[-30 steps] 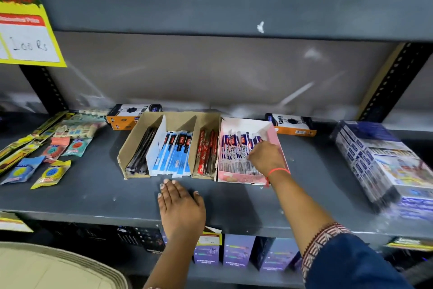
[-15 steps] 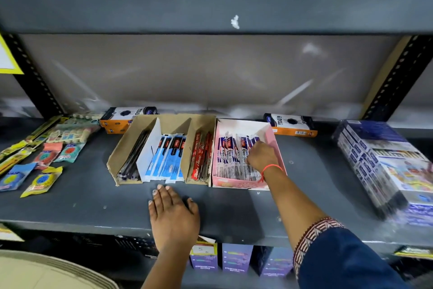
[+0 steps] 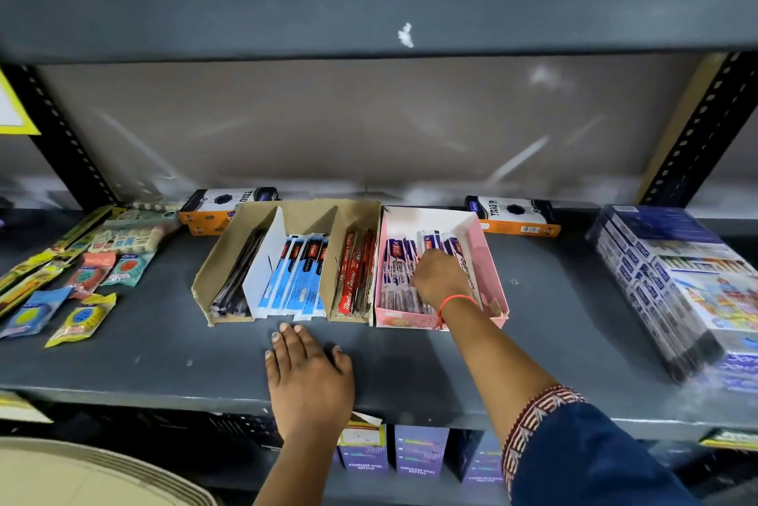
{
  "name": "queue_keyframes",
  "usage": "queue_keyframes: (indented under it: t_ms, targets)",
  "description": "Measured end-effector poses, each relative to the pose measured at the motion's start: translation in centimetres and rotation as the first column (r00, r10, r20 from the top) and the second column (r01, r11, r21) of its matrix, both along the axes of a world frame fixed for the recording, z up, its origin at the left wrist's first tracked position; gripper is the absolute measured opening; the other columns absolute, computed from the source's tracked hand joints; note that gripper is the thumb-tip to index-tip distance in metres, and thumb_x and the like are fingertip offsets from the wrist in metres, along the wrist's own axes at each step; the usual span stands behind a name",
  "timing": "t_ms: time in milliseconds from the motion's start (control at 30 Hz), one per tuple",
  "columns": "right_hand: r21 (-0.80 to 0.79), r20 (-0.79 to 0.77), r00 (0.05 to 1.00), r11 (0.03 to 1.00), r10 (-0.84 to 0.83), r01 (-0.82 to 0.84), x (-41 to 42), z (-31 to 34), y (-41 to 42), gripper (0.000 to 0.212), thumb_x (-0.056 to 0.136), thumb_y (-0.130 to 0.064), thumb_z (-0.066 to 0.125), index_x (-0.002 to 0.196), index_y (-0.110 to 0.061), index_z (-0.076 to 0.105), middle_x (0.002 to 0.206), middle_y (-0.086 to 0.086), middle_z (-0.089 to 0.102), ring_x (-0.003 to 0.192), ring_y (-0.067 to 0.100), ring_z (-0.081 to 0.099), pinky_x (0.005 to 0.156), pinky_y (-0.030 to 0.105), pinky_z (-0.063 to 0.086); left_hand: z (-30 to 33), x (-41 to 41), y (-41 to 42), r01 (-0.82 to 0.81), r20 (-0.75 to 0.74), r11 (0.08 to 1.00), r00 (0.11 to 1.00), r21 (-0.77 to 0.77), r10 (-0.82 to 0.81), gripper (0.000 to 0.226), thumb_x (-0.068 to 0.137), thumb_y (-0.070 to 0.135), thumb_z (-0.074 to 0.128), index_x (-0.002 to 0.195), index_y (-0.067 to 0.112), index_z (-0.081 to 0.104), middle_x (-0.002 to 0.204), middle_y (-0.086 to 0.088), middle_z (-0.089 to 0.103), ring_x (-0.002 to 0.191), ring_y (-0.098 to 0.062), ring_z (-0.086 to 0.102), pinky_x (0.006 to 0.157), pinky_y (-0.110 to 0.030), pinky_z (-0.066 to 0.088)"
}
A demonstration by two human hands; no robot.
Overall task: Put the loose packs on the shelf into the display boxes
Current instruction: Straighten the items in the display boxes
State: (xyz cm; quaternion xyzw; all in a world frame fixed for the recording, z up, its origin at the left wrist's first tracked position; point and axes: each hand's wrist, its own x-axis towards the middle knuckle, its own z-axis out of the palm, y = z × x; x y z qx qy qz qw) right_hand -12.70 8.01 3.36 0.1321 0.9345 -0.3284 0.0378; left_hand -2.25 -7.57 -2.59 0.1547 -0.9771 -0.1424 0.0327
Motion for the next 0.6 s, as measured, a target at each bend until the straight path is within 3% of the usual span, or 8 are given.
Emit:
queue_keyframes:
  t_ms: [267, 467, 533, 567, 600]
  targets:
    - [-0.027, -0.027, 1.000, 1.000, 0.003, -0.004, 0.2, 0.0, -0.2, 0.028, 0.087, 0.000, 0.049, 0.113, 0.001, 0.060, 0.115, 0.019, 0.066, 0.106, 0.034, 0.063, 0.090, 0.036, 0.053, 0.1, 0.0, 0.0, -0.003, 0.035, 1.000, 0.999, 0.000, 0.003, 0.081, 0.079, 0.043, 0.004, 0.148, 0.001, 0.007, 0.158, -0.018, 0.007, 0.148, -0.028, 0.004, 0.120, -0.037, 0.000]
    - [-0.047, -0.012, 1.000, 0.999, 0.001, -0.001, 0.4, 0.2, -0.3, 0.029, 0.086, 0.000, 0.047, 0.113, 0.001, 0.058, 0.115, 0.019, 0.065, 0.106, 0.034, 0.062, 0.088, 0.035, 0.053, 0.1, 0.0, 0.0, 0.001, 0.031, 1.000, 1.000, -0.010, -0.001, 0.081, 0.079, 0.043, 0.003, 0.148, 0.001, 0.007, 0.158, -0.018, 0.007, 0.148, -0.028, 0.004, 0.120, -0.037, 0.000]
    - [-0.075, -0.007, 1.000, 0.997, -0.007, 0.007, 0.2, 0.4, 0.0, 0.016, 0.084, 0.002, 0.047, 0.094, 0.003, 0.059, 0.100, 0.018, 0.068, 0.093, 0.031, 0.063, 0.074, 0.028, 0.053, -0.1, -0.1, 0.0, 0.004, 0.011, 1.000, 1.000, -0.006, -0.004, 0.086, 0.076, 0.045, -0.005, 0.148, 0.001, 0.008, 0.158, -0.018, 0.008, 0.148, -0.029, 0.005, 0.120, -0.038, 0.000]
    - [-0.074, -0.005, 1.000, 0.997, -0.009, 0.009, 0.2, 0.7, 0.2, 0.011, 0.083, 0.004, 0.047, 0.078, 0.001, 0.056, 0.084, 0.014, 0.066, 0.084, 0.028, 0.060, 0.064, 0.022, 0.048, -0.1, 0.0, 0.0, 0.006, 0.003, 1.000, 1.000, -0.002, -0.006, 0.092, 0.071, 0.047, -0.010, 0.148, 0.001, 0.008, 0.158, -0.018, 0.009, 0.147, -0.029, 0.005, 0.120, -0.038, 0.001]
    - [-0.070, -0.004, 1.000, 0.997, -0.018, 0.017, 0.2, 1.1, 0.5, 0.019, 0.082, 0.004, 0.046, 0.065, -0.002, 0.052, 0.067, 0.009, 0.058, 0.079, 0.027, 0.057, 0.057, 0.020, 0.044, -0.1, 0.0, 0.0, 0.006, 0.002, 1.000, 1.000, -0.001, -0.006, 0.098, 0.066, 0.048, -0.014, 0.148, 0.001, 0.009, 0.158, -0.018, 0.009, 0.147, -0.029, 0.005, 0.120, -0.038, 0.001]
